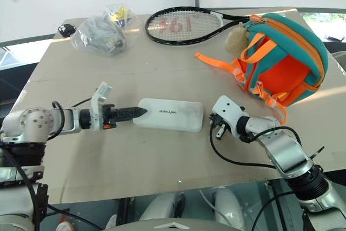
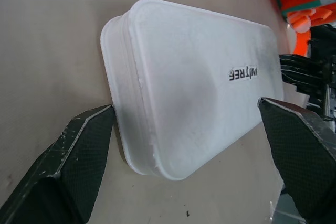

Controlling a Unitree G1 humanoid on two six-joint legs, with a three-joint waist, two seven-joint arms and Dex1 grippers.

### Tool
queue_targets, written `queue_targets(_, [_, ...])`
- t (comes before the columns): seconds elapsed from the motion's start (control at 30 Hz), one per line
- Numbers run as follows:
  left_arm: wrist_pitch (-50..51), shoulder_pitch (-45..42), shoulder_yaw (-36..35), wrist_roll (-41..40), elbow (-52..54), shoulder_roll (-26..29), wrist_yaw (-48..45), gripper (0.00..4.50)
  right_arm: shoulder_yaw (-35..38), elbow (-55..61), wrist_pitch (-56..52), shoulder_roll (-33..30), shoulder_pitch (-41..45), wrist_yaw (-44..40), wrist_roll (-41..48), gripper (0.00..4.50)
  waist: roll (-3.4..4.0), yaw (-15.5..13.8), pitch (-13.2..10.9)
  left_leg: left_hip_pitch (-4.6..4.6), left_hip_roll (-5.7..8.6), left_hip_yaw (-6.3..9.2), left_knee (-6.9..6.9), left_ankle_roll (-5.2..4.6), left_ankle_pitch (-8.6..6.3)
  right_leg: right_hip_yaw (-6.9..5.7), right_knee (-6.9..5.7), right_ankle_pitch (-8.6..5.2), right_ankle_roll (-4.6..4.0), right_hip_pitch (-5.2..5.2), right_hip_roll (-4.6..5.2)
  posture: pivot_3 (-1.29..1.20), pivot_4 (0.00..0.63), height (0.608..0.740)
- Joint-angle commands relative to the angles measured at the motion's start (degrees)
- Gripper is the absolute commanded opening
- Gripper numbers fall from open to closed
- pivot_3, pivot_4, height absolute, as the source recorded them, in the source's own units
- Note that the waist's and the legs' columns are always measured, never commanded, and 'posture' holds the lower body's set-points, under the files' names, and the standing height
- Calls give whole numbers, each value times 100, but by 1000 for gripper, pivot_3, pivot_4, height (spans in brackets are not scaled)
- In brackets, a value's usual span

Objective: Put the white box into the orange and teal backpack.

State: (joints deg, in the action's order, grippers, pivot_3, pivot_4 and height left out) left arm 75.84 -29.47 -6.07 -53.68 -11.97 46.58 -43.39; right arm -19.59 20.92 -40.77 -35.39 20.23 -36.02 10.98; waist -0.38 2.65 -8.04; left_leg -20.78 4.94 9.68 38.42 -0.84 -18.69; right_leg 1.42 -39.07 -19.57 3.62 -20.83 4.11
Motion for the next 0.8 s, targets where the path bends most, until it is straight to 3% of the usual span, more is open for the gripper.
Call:
queue_targets(0.03, [-55, -84, 443, 244, -317, -38, -730, 4500, -146, -180, 273, 133, 226, -261, -93, 73, 1, -8, 1, 0, 0, 1, 0, 0, 0, 0, -1, 0, 0, -3, 0, 0, 150, 740])
queue_targets(0.3, [169, -148, 67, 89, -638, -560, -1307, 4500, -319, -1081, 889, 397, 380, -624, -403, 73, -9, 3, 11, -2, 7, 14, 19, 0, 0, -12, -10, 0, 0, -3, 5, 0, 150, 740])
queue_targets(0.57, [304, 313, -176, 73, 66, -821, -1044, 4500, -181, -1495, 1139, 487, 450, -699, -547, 73, -12, 83, 12, -1, 10, 19, 64, 1, 0, 8, -72, 0, 0, -17, 7, 0, 150, 740])
queue_targets(0.7, [102, 558, -229, 168, 454, -948, -865, 3126, -201, -1547, 1103, 576, 504, -692, -605, 0, -14, 79, 14, 2, 11, 19, 72, 1, 0, 16, -77, 2, -3, -15, 7, 0, 150, 740])
queue_targets(0.73, [69, 608, -244, 170, 515, -972, -847, 3126, -193, -1534, 1089, 590, 491, -684, -605, 0, -14, 80, 14, 3, 11, 19, 72, 1, 0, 16, -77, 2, -4, -15, 7, 0, 150, 740])
queue_targets(0.8, [36, 761, -342, 115, 675, -1046, -768, 2224, -117, -1471, 1036, 623, 417, -592, -597, 0, -18, 78, 16, 2, 11, 20, 74, 1, 0, 15, -79, 3, -5, -15, 7, 0, 150, 740])
